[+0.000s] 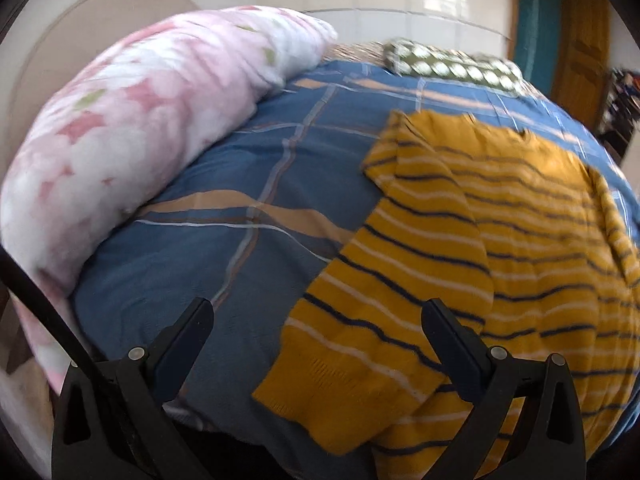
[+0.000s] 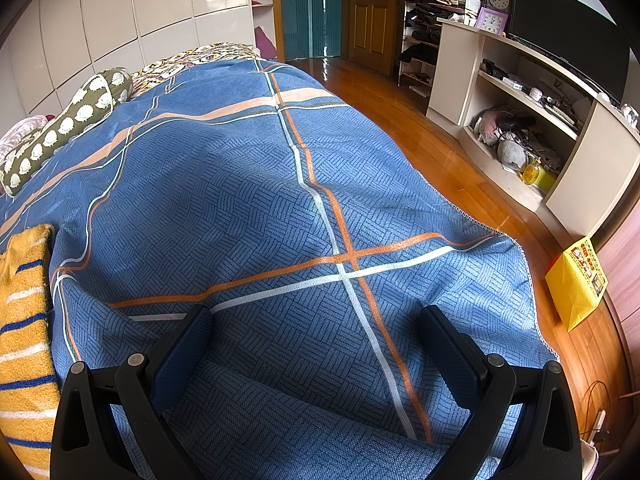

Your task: Fold small clothes

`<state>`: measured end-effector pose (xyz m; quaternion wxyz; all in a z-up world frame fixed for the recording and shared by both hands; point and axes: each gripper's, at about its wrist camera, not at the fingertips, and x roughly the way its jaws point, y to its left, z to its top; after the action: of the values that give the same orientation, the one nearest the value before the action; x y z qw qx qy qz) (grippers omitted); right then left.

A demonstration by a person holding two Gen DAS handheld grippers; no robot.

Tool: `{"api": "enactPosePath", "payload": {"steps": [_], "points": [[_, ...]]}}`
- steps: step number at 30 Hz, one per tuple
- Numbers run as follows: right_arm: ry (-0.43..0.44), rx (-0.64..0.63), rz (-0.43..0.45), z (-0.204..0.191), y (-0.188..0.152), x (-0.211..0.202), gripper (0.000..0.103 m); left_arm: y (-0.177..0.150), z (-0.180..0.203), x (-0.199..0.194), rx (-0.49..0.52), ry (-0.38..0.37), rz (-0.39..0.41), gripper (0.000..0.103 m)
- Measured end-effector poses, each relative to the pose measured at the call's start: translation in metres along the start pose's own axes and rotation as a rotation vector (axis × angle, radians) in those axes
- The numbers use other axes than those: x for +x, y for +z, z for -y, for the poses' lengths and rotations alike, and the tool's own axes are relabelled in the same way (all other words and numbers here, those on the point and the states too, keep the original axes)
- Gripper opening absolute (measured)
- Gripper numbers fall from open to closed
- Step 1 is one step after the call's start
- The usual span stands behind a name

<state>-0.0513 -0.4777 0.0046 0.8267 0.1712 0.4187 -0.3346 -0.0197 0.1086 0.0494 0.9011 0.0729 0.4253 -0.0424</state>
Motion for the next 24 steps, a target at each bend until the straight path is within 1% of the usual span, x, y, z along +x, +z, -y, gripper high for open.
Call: {"api": "enactPosePath", "payload": {"steps": [3,4,5,6,7,8,9,10,11,13,14,15,18,19,20,21,23,24], "points": [[0.0,0.0,0.0,0.0,0.0,0.0,0.103,-0.001,0.008,0.025,0.076,0.03,-0.029,0.103],[0.0,0.0,0.0,0.0,0.0,0.0,0.103,-0.001,0.009,0.033,0.087,0.029,-0.05,0.098],[0.0,0.0,0.0,0.0,0.0,0.0,0.103,0.0,0.009,0.043,0.088,0.007,-0.078,0.09],[0.0,0.0,0.0,0.0,0.0,0.0,0.103,0.002,0.007,0.049,0.073,-0.03,-0.096,0.068],[0.0,0.0,0.0,0.0,0.0,0.0,0.103,0.005,0.003,0.054,0.037,-0.095,-0.12,0.049],[0.0,0.0,0.0,0.0,0.0,0.0,0.103,0.008,-0.001,0.055,0.012,-0.121,-0.131,0.042],[0.0,0.0,0.0,0.0,0.0,0.0,0.103,0.012,-0.003,0.055,-0.006,-0.13,-0.135,0.021],[0.0,0.0,0.0,0.0,0.0,0.0,0.103,0.016,-0.005,0.055,-0.003,-0.094,-0.131,0.006],[0.0,0.0,0.0,0.0,0.0,0.0,0.103,0.02,-0.007,0.056,0.007,-0.037,-0.123,0.006],[0.0,0.0,0.0,0.0,0.0,0.0,0.103,0.03,-0.022,0.056,-0.011,0.046,-0.103,0.006],[0.0,0.0,0.0,0.0,0.0,0.0,0.103,0.038,-0.037,0.058,-0.036,0.109,-0.099,0.006],[0.0,0.0,0.0,0.0,0.0,0.0,0.103,0.043,-0.05,0.06,-0.057,0.149,-0.093,0.006],[0.0,0.0,0.0,0.0,0.0,0.0,0.103,0.062,-0.098,0.06,-0.136,0.314,-0.056,0.006],[0.0,0.0,0.0,0.0,0.0,0.0,0.103,0.065,-0.111,0.059,-0.157,0.344,-0.051,0.008],[0.0,0.0,0.0,0.0,0.0,0.0,0.103,0.069,-0.123,0.056,-0.183,0.345,-0.05,0.01],[0.0,0.0,0.0,0.0,0.0,0.0,0.103,0.07,-0.133,0.051,-0.208,0.328,-0.046,0.015],[0.0,0.0,0.0,0.0,0.0,0.0,0.103,0.068,-0.139,0.032,-0.25,0.29,-0.015,0.019],[0.0,0.0,0.0,0.0,0.0,0.0,0.103,0.067,-0.137,0.023,-0.255,0.273,0.0,0.027]]}}
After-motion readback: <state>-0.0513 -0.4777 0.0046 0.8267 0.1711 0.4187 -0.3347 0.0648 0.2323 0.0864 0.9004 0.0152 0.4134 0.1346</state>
